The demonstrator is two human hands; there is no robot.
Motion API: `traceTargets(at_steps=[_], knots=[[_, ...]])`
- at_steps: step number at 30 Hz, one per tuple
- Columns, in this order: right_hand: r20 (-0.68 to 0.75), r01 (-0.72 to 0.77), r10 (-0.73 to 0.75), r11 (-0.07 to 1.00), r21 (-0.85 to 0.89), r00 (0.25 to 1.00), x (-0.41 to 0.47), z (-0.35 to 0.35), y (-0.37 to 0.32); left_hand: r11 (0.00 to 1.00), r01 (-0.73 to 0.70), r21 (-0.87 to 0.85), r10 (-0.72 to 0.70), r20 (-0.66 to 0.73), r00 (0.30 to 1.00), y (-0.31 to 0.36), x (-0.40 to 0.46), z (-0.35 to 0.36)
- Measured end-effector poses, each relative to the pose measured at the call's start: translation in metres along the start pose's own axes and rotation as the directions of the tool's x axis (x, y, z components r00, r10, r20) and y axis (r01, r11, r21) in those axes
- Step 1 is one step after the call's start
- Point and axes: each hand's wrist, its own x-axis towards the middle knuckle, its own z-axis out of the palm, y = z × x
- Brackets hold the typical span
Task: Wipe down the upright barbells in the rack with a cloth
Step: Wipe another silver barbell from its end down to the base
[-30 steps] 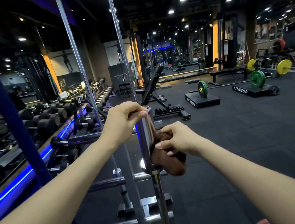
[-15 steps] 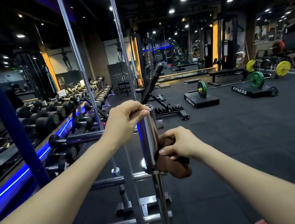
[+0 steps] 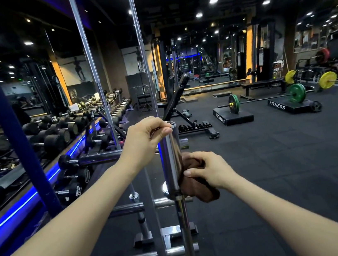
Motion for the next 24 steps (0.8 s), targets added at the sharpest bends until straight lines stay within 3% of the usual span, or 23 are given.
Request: traceTargets(at_steps=[2,7,15,18,24], knots=[[0.009,-0.05,0.051,0.991,-0.127,0.999,-0.004,0.0,-0.002,1.0,0.008,0.015,-0.009,0.012,1.0,0.003,-0.001,0.0],[-0.077,0.073,-0.063,0.988,0.134,0.995,-0.017,0.009,-0.003,0.999,0.022,0.048,-0.024,0.043,0.999,0.011,-0.003,-0.009],[-0.3,0.29,-0.255,0.954,0.077,0.919,0.001,-0.034,-0.067,0.975,0.007,0.221,-0.055,0.215,0.975,0.026,0.012,-0.024],[-0.298,0.24,-0.204,0.967,0.09,0.932,0.006,-0.032,-0.066,0.955,-0.028,0.294,-0.007,0.117,0.993,0.024,0.011,-0.015],[-0.092,0.064,-0.065,0.998,-0.013,0.994,-0.003,0.006,-0.017,0.971,-0.05,0.235,0.038,0.053,0.998,0.011,0.006,-0.009]])
